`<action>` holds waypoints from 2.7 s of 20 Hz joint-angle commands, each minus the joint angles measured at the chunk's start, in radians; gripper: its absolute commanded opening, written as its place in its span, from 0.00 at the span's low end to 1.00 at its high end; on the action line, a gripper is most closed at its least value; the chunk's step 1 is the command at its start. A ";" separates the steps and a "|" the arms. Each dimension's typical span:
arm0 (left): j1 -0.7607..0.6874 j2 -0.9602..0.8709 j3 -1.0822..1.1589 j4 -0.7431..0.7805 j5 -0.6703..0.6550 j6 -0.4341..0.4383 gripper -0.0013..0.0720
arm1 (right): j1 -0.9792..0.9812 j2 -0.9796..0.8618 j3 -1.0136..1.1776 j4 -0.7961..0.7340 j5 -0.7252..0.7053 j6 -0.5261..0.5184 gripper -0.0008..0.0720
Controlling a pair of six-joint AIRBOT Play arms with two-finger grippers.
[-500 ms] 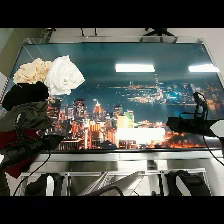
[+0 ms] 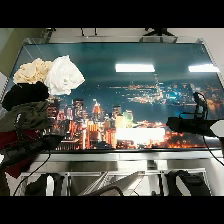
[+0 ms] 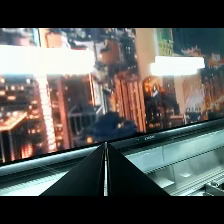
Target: Fold the shirts.
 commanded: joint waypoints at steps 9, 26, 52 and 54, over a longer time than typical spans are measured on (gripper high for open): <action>0.000 0.001 0.000 0.002 0.047 -0.022 0.04 | 0.001 0.000 -0.001 0.000 -0.021 0.000 0.04; -0.111 -1.471 1.099 0.010 0.418 0.058 0.97 | 0.001 -0.151 -0.001 0.007 -0.206 0.000 0.60; -0.708 -1.462 1.488 -0.014 -0.150 0.063 0.04 | 0.001 -0.178 -0.001 0.008 -0.150 -0.090 0.60; -0.832 -1.430 1.432 -0.020 -0.119 0.063 0.04 | 0.001 -0.178 -0.001 0.007 -0.129 -0.090 0.60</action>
